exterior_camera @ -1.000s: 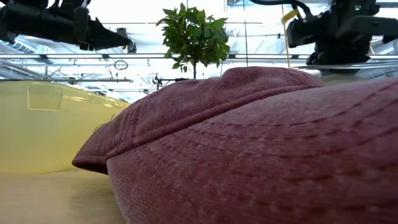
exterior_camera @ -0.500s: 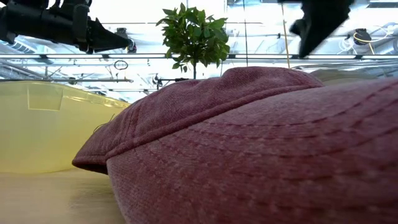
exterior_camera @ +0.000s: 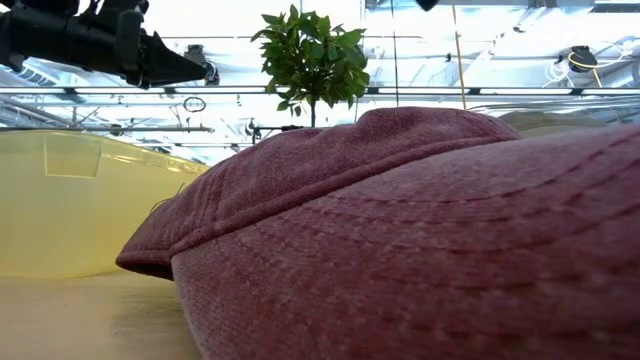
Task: Pick & Place hat
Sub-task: Put the bottom red cap into the yellow bin
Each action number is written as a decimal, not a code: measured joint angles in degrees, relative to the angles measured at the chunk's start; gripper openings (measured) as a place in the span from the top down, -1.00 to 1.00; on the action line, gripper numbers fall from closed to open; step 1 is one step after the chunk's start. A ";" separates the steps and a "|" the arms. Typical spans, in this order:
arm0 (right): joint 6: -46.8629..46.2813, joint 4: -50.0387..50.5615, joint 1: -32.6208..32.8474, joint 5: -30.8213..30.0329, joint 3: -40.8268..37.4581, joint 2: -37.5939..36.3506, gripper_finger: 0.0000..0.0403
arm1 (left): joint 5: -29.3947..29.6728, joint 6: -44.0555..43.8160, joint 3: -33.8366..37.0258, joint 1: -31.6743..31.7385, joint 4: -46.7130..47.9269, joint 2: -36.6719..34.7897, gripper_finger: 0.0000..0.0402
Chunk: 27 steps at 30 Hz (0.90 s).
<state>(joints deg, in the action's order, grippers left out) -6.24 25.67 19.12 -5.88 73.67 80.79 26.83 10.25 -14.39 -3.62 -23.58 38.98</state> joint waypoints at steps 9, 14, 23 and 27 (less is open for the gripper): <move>2.42 -9.50 1.69 0.13 -0.02 8.64 1.00 | 0.00 -0.29 0.00 0.00 0.36 0.00 0.82; -0.42 -12.84 1.10 0.12 -0.02 10.80 1.00 | -0.28 -0.29 0.00 -0.02 0.54 0.00 0.82; 5.12 -11.49 1.64 2.47 -0.10 5.63 1.00 | -0.42 -0.12 0.00 -0.04 1.21 0.00 0.82; 8.74 -11.09 2.46 -3.71 -3.78 -5.64 1.00 | -0.44 0.10 0.00 -0.04 1.69 0.00 0.82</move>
<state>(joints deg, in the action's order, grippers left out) 2.50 14.58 21.58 -9.59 69.89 75.14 26.39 10.35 -14.39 -3.66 -21.89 38.98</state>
